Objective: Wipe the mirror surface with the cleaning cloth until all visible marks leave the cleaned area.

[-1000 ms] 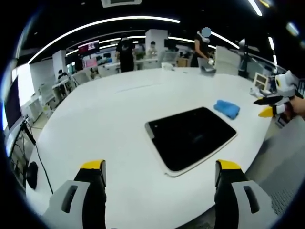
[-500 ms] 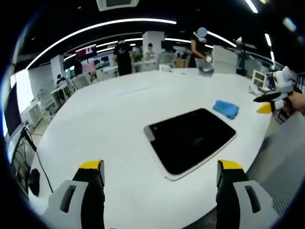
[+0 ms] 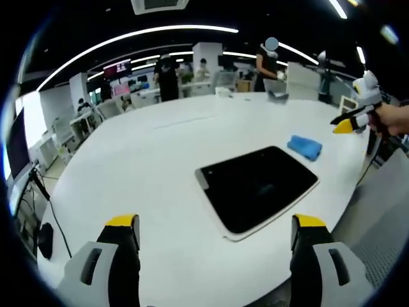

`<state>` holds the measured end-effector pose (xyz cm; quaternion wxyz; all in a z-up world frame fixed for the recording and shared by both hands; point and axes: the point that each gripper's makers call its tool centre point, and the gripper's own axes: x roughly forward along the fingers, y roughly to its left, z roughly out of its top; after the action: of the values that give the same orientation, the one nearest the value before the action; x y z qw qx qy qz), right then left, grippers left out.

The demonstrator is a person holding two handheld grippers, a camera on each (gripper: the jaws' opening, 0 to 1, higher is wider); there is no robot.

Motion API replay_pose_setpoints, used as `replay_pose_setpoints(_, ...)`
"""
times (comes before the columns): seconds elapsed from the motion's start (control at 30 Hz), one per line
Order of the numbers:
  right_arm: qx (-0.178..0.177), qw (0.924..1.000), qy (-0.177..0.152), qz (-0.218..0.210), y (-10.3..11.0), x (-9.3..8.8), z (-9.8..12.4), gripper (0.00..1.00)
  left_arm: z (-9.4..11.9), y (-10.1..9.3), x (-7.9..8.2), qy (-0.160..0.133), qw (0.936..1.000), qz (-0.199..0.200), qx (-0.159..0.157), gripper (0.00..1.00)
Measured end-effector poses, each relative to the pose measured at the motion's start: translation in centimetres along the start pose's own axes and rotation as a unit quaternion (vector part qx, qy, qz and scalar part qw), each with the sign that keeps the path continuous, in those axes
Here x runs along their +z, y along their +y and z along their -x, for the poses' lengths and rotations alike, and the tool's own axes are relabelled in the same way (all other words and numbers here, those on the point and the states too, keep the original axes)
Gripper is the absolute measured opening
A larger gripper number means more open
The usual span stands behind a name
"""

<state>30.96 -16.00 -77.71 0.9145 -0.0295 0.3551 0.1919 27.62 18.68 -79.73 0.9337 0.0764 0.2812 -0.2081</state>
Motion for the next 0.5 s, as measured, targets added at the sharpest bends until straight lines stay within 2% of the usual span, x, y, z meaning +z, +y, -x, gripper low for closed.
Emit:
replay_pose_setpoints(0.03, 0.009, 0.9996, 0.024, -0.012, 0.2, -0.5, -0.3, 0.74, 0.0, 0.0, 0.0, 0.001, 1.0, 0.0, 0.001, 0.99)
replay_pose_setpoints(0.07, 0.005, 0.9994, 0.031, -0.014, -0.1, -0.4, -0.4, 0.73, 0.0, 0.0, 0.0, 0.001, 1.0, 0.0, 0.001, 0.99)
replay_pose_setpoints(0.17, -0.006, 0.9993, 0.036, 0.0, -0.8, 0.5, -0.7, 0.71, -0.1, -0.2, -0.3, 0.006, 1.0, 0.003, -0.004, 0.99)
replay_pose_setpoints(0.4, -0.003, 0.9987, 0.05, -0.005, -1.3, 2.5, -1.4, 0.68, 0.0, -0.2, -0.3, 0.004, 0.9999, 0.008, -0.006, 0.99)
replay_pose_setpoints(0.5, -0.004, 0.9985, 0.055, 0.004, -1.5, 2.9, -1.9, 0.62, 0.1, 0.0, -0.3, 0.005, 1.0, 0.002, 0.0, 0.99)
